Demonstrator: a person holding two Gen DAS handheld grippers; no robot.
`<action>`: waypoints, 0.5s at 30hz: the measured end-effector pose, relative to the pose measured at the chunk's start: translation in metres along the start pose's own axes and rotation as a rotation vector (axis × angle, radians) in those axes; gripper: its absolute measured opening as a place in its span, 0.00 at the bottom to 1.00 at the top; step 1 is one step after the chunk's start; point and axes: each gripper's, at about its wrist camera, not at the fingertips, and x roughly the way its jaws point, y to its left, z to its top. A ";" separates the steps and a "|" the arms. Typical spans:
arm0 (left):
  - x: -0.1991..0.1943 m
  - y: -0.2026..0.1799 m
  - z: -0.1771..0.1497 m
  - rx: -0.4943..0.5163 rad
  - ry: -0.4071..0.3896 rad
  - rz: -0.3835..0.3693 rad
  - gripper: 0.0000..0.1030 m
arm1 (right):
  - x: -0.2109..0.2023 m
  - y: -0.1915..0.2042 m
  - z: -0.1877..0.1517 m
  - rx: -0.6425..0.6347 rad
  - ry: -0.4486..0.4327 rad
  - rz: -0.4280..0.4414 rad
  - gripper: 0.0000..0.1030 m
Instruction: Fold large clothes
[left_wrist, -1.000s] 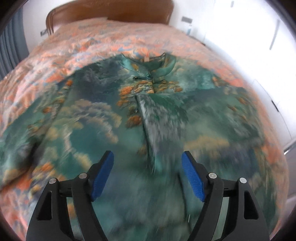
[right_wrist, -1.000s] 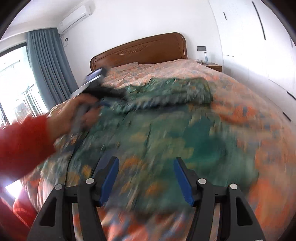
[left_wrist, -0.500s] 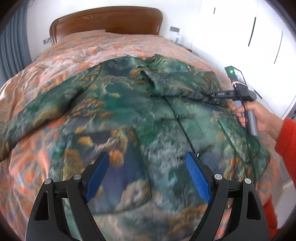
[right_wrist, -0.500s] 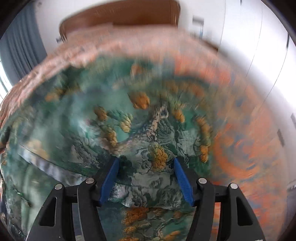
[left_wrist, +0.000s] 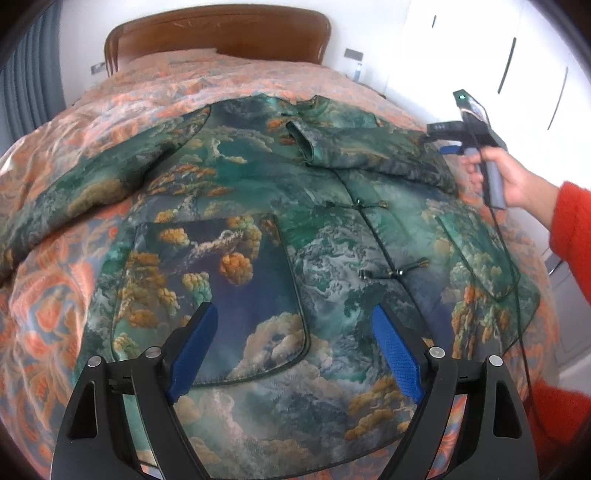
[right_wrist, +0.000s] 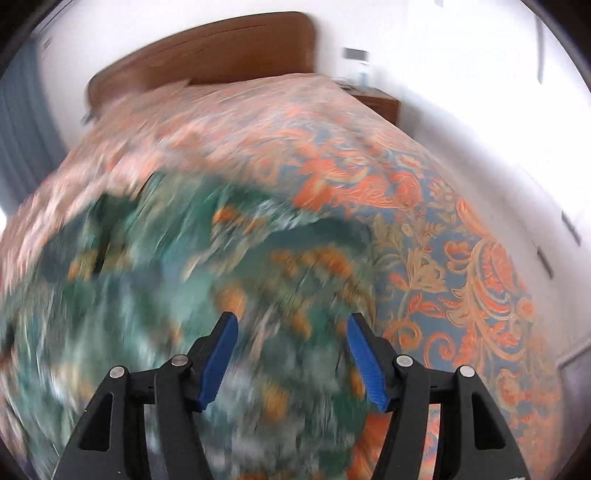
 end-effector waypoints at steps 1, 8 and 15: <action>0.001 0.000 -0.002 0.002 0.003 0.003 0.84 | 0.011 -0.004 0.004 0.037 0.021 0.004 0.61; 0.003 0.000 -0.014 0.040 0.012 0.021 0.84 | 0.074 -0.001 -0.008 0.063 0.149 -0.019 0.62; -0.006 0.002 -0.019 0.028 0.014 0.005 0.84 | 0.065 0.020 -0.001 0.020 0.117 -0.076 0.62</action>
